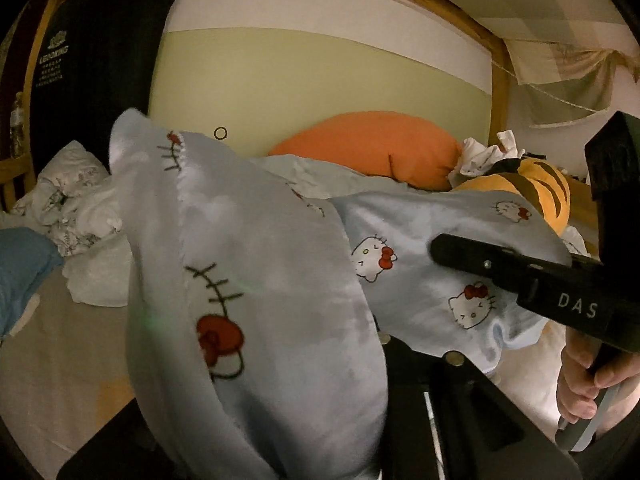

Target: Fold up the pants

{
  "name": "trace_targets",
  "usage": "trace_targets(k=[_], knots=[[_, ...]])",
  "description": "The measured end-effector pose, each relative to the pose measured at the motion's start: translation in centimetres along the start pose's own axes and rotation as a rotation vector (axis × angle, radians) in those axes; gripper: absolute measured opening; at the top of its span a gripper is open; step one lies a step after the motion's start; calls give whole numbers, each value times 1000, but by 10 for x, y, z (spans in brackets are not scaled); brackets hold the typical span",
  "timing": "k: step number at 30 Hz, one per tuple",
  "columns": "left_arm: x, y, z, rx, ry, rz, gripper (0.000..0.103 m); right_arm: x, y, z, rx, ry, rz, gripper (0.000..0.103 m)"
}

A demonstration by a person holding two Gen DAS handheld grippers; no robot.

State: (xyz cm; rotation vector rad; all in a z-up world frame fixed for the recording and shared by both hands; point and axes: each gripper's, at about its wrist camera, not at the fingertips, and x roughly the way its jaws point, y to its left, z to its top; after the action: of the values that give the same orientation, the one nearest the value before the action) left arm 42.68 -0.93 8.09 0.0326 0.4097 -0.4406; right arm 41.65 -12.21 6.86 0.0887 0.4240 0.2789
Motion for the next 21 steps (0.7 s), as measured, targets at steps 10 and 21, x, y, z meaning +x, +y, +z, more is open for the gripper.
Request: trace_targets(k=[10, 21], knots=[[-9, 19, 0, -41, -24, 80, 61, 10, -8, -5, -4, -39, -187, 59], [-28, 38, 6, -72, -60, 101, 91, -20, -42, 7, 114, -167, -269, 83]])
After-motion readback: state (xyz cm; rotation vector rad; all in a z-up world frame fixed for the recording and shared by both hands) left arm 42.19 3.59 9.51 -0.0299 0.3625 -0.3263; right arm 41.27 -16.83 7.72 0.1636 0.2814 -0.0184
